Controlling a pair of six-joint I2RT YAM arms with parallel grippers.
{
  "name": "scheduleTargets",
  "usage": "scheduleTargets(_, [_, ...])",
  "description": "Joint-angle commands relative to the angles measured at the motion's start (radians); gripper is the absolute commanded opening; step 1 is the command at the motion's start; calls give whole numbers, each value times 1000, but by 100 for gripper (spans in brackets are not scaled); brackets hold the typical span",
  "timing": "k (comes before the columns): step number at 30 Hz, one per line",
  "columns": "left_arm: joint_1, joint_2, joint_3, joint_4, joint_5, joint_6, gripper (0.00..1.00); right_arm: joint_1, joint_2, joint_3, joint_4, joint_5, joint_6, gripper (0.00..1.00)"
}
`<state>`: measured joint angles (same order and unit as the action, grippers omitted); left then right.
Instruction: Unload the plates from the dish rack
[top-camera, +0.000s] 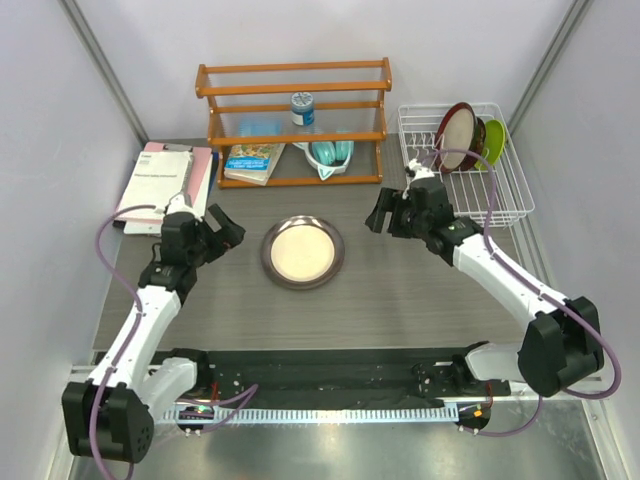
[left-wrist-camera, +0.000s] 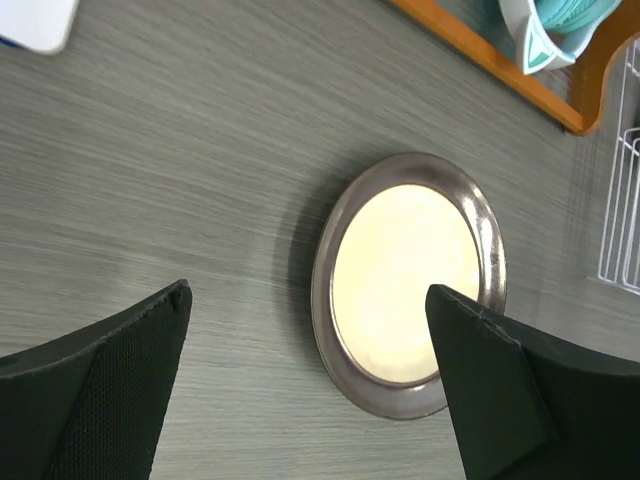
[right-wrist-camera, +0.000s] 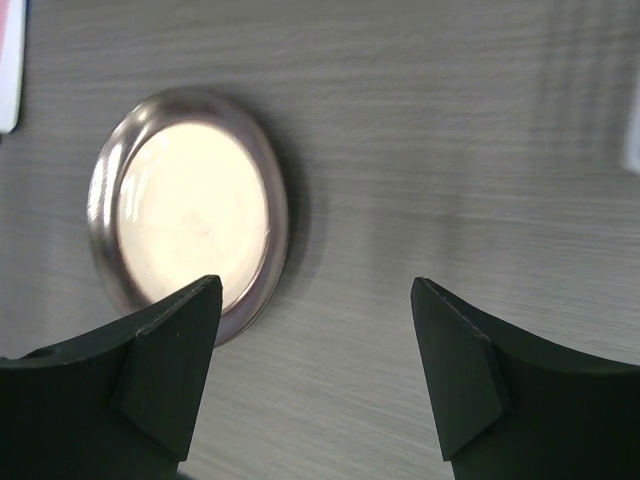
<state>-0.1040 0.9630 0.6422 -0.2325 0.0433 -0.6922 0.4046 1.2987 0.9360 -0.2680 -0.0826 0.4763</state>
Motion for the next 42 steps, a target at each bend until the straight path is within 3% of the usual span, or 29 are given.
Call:
scheduleTargets(1, [-54, -33, 119, -169, -103, 91, 100, -13, -19, 153, -82, 260, -97, 82])
scheduleTargets(9, [-363, 158, 319, -234, -376, 143, 99, -102, 26, 389, -155, 561, -217, 90])
scheduleTargets(13, [-411, 212, 356, -219, -405, 141, 99, -249, 155, 548, -151, 572, -272, 90])
scheduleTargets(23, [-506, 266, 353, -154, -408, 149, 100, -430, 566, 912, -160, 538, -338, 86])
scheduleTargets(26, [-508, 272, 338, -117, -407, 151, 99, -444, 678, 1012, -158, 514, -378, 78])
scheduleTargets(34, [-508, 313, 336, -82, -407, 160, 99, -460, 849, 1190, -172, 454, -436, 68])
scheduleTargets(39, [-508, 330, 329, -68, -419, 163, 100, -461, 921, 1247, -175, 409, -455, 50])
scheduleTargets(42, [-508, 345, 326, -65, -425, 164, 99, -463, 950, 1264, -175, 385, -453, 44])
